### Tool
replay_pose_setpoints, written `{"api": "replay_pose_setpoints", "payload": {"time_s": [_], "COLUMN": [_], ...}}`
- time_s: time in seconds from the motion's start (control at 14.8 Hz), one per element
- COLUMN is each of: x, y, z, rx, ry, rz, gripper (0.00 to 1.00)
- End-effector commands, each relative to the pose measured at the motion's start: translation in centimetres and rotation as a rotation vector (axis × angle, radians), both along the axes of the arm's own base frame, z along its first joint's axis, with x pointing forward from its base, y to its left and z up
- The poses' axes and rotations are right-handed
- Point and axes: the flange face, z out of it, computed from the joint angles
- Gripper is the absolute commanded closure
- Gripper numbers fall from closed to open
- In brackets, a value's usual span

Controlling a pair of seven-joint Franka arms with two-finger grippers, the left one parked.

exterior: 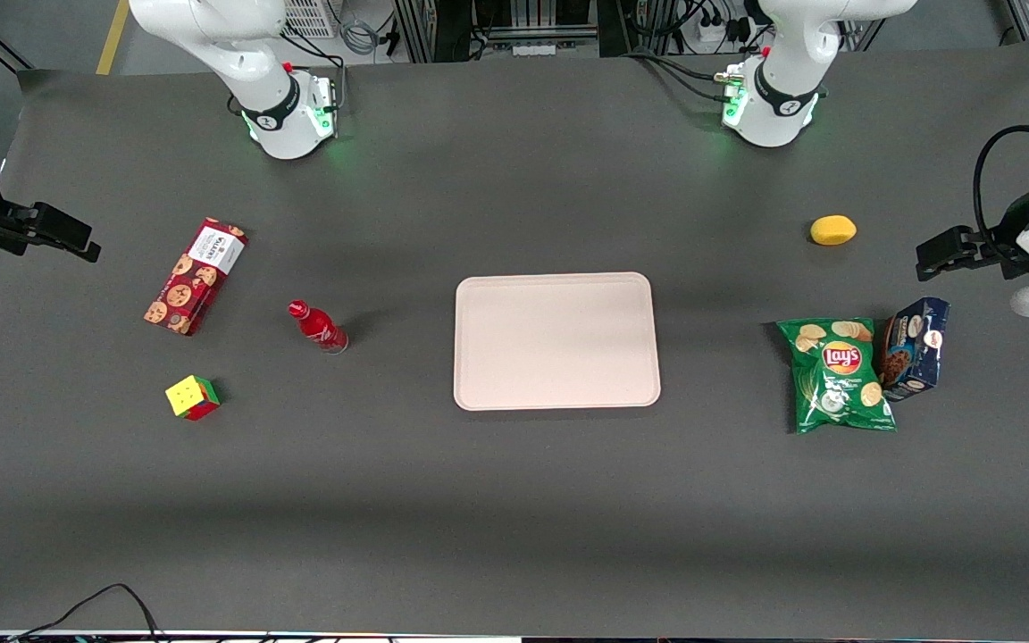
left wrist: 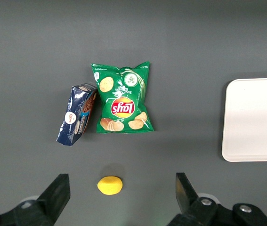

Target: Place coke bottle on tray

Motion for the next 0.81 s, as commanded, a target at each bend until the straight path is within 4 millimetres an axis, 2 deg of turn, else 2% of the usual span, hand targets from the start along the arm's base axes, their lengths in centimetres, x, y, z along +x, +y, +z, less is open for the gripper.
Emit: {"api": "replay_pose_setpoints", "payload": {"time_s": [0.0,0.74], "x": [-0.18,0.31], "y": [-0.35,-0.10], "z": [-0.09,-0.60], "rx": [-0.010,0.002], "ry": [0.017,0.028], "rz": [-0.014,-0.011], "gripper": [0.00,0.00]}}
